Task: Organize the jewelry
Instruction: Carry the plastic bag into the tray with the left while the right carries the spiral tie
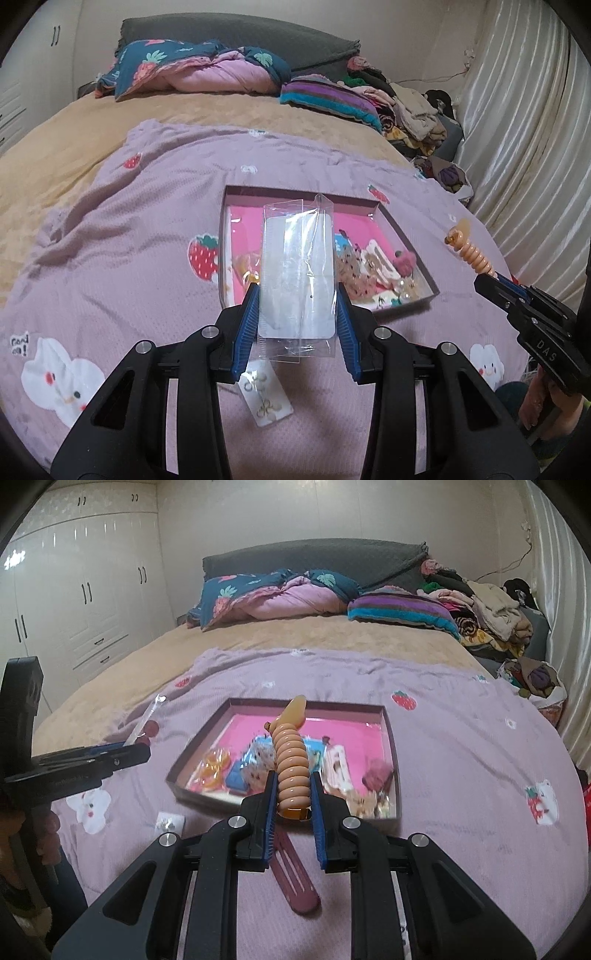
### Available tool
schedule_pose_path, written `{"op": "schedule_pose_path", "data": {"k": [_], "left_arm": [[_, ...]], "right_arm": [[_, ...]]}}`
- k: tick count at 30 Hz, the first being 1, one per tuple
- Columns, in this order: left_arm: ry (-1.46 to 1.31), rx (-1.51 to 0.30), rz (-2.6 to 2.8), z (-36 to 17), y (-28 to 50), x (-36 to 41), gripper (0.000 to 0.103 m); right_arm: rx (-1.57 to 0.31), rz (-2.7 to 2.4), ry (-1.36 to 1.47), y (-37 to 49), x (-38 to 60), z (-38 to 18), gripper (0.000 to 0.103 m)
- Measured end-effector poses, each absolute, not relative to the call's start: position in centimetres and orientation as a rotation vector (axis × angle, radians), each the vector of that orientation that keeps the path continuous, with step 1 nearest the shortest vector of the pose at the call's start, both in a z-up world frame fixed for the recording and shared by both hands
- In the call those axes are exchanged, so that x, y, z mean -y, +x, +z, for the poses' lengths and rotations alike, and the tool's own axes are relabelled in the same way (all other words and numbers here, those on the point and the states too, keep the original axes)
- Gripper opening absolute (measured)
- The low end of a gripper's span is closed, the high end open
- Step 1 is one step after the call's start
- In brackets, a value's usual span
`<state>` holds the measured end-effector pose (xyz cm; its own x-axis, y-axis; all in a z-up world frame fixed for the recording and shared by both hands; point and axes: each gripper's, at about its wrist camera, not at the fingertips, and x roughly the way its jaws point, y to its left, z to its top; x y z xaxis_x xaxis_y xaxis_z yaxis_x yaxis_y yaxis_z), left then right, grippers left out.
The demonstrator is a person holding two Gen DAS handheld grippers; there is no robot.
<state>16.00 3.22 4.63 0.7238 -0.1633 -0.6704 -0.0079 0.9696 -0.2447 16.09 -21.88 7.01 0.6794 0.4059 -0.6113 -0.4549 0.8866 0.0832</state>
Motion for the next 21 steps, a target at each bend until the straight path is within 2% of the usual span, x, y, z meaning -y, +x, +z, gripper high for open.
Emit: {"op": "schedule_pose_path", "data": {"k": [21], "left_arm": [[-0.193, -0.797, -0.107, 4.1, 22.7, -0.9, 0.031]], "right_arm": [[-0.657, 0.400, -0.052, 22.7, 23.1, 7.5, 0.016]]}}
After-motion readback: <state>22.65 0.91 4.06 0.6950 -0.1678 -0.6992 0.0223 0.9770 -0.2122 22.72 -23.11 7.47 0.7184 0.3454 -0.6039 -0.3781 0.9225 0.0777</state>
